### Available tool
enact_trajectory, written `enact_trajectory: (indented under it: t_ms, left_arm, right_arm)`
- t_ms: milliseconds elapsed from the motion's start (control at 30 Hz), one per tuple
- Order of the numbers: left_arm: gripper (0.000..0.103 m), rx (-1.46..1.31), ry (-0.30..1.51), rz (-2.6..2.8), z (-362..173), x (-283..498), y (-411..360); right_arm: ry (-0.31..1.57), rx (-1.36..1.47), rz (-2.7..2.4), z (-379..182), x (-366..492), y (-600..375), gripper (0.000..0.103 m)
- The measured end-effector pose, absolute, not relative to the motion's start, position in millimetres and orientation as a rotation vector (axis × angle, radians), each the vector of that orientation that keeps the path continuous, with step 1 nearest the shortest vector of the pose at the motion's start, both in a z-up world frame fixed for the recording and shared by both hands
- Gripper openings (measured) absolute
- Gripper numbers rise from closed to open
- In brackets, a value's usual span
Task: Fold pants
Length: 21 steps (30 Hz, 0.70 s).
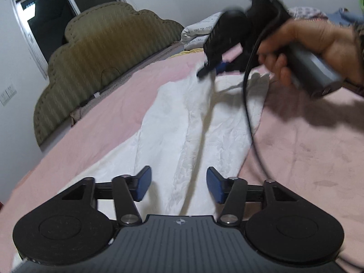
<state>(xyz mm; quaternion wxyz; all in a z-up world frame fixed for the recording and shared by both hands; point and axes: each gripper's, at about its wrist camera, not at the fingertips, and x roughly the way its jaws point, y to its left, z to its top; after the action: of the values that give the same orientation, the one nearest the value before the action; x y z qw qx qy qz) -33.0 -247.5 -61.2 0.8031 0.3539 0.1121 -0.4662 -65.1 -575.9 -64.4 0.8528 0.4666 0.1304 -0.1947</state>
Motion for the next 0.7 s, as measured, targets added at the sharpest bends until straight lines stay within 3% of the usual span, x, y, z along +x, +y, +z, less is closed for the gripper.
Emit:
enact_trajectory:
  t_ms: [67,133,167,333,533,700]
  left_arm:
    - [0.034,0.768,0.246,-0.992,-64,-31,-252]
    - [0.009,0.755,0.274,-1.001,-67,-28,-252]
    - [0.005,0.741,0.290,-1.006,-67,-27,-252]
    - [0.004,0.639,0.263,-0.956,-41,-16,-244]
    - [0.006,0.370,0.227,-0.910,13,3,-222]
    - [0.006,0.586,0.362,-1.064,-38,-25,-244]
  right_arm:
    - [0.234,0.969,-0.387,-52,-73,-574,0.009]
    - [0.223,0.946,-0.369,-42,-76,-572,0.009]
    - [0.228,0.934,-0.366,-39,-76,-572,0.009]
    - [0.279,0.944,-0.354,-33,-52,-585,0.008]
    - [0.075,0.754,-0.296,28,-73,-562,0.008]
    - [0.275,0.892,-0.485,-37,-108,-567,0.008]
